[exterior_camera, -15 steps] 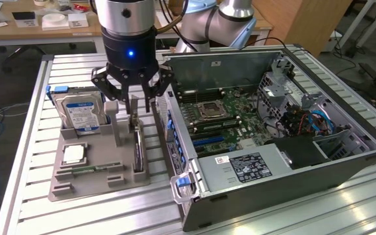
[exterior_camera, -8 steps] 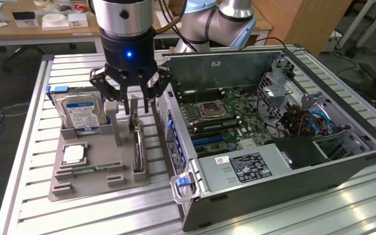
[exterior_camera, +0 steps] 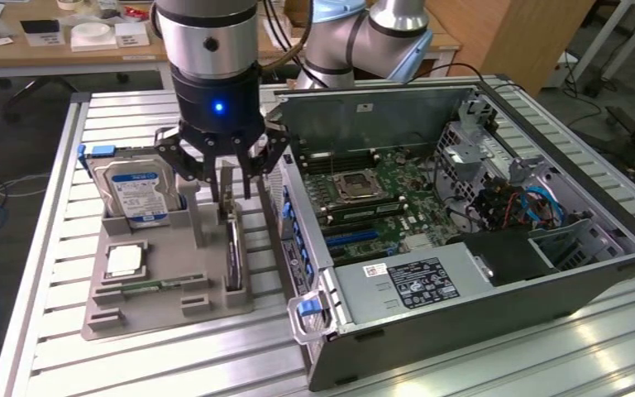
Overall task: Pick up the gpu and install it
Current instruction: 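Pick up the gpu and move the gpu toward the slot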
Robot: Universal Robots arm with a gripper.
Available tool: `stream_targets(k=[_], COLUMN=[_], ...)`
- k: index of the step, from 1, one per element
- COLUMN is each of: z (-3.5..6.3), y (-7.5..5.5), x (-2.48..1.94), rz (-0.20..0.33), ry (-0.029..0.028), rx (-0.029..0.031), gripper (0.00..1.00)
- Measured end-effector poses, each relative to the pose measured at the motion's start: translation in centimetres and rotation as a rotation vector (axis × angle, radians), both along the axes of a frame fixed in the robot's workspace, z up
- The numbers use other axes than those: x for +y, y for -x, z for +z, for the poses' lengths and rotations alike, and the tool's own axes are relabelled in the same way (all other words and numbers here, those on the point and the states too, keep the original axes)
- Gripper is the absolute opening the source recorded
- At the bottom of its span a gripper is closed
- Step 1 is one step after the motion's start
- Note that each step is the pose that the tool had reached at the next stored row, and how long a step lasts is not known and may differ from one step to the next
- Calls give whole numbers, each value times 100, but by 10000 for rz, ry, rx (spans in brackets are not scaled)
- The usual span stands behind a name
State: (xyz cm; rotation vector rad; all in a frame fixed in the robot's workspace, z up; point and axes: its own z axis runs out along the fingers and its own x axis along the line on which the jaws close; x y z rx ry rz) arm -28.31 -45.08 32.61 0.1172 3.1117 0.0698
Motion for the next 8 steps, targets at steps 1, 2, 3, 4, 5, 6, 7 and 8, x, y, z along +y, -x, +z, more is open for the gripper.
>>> stream_targets(k=[1, 2, 3, 4, 5, 6, 7, 8], z=[-17, -36, -54, -65, -65, -65, -65, -65], y=[0, 0, 1, 1, 1, 1, 1, 1], x=[0, 0, 0, 0, 0, 0, 0, 0], rz=[0, 0, 0, -1, 0, 0, 0, -1], ry=[1, -1, 0, 0, 1, 1, 2, 2], rx=[1, -1, -1, 0, 1, 1, 0, 1], gripper=[43, 43, 43, 43, 43, 43, 43, 43])
